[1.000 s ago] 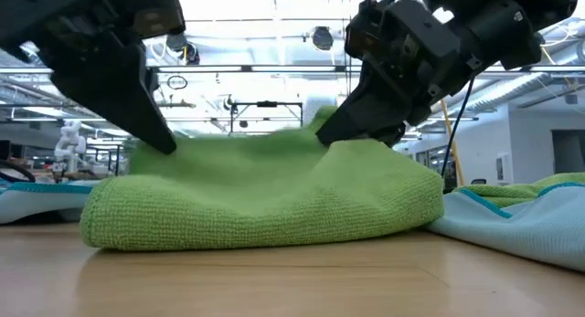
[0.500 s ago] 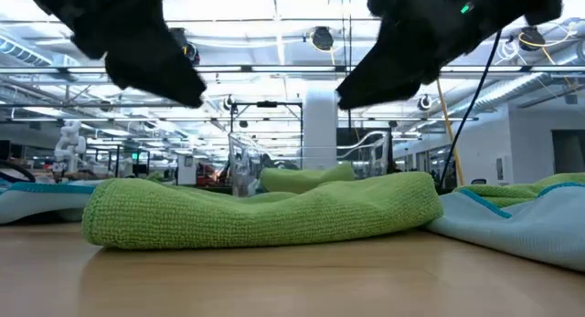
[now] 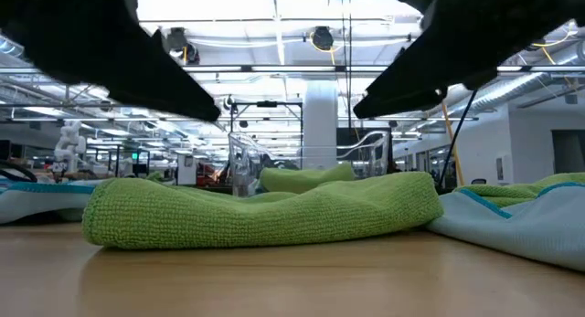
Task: Fold microfiber towels
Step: Fold the left green microfiber cloth
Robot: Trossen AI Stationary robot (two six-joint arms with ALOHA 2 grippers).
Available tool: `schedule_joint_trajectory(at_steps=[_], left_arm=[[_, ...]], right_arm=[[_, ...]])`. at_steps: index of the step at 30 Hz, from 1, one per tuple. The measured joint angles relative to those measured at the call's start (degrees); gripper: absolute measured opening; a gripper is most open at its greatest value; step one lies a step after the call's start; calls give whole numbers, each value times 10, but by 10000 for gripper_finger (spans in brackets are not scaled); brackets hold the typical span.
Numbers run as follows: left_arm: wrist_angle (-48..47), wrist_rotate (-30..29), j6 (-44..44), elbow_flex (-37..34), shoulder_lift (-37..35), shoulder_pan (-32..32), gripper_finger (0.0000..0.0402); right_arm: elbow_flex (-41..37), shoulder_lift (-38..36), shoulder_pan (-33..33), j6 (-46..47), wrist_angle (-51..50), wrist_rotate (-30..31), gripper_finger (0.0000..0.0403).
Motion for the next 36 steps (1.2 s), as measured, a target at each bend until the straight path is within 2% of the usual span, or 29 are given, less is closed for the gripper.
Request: schedule_joint_trajectory(at_steps=[7, 10, 15, 20, 28, 33, 36], left_arm=[[-24, -7, 51, 86, 79, -38, 231], [-86, -21, 62, 137, 106, -48, 263], [-238, -49, 4, 193, 118, -59, 292], [-292, -25, -18, 198, 117, -62, 278], [-291, 26, -24, 179, 118, -40, 228], [-286, 68, -74, 159, 117, -22, 203], [-280, 72, -93, 151, 116, -18, 196]], right_arm=[[0, 37, 35, -1, 64, 2, 203], [0, 44, 42, 3, 68, 8, 203], [0, 48, 40, -2, 69, 13, 203], [0, 49, 39, -22, 73, 13, 203], [0, 49, 39, -35, 79, 13, 203], [0, 49, 40, -37, 81, 13, 203], [0, 49, 40, -37, 81, 13, 203]])
